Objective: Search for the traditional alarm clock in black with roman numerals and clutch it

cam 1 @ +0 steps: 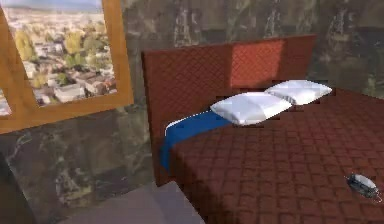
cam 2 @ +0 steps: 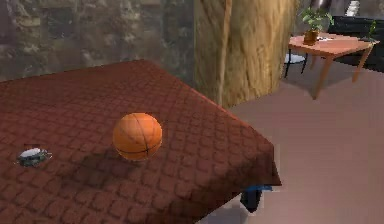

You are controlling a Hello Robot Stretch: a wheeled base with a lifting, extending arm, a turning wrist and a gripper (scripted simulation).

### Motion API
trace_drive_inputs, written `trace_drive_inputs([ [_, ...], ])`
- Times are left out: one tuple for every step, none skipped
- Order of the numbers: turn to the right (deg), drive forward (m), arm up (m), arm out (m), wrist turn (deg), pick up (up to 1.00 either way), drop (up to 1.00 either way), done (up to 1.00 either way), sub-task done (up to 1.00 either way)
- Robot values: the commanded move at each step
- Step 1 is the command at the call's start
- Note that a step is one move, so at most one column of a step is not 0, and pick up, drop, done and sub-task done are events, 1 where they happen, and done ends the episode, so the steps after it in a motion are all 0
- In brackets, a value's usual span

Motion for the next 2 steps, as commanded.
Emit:
trace_drive_inputs([
  [45.0, 0.00, 0.00, 0.00, 0.0, 0.00, 0.00, 0.00, 0.00],
  [42.0, 0.00, 0.00, 0.00, 0.0, 0.00, 0.00, 0.00, 0.00],
])
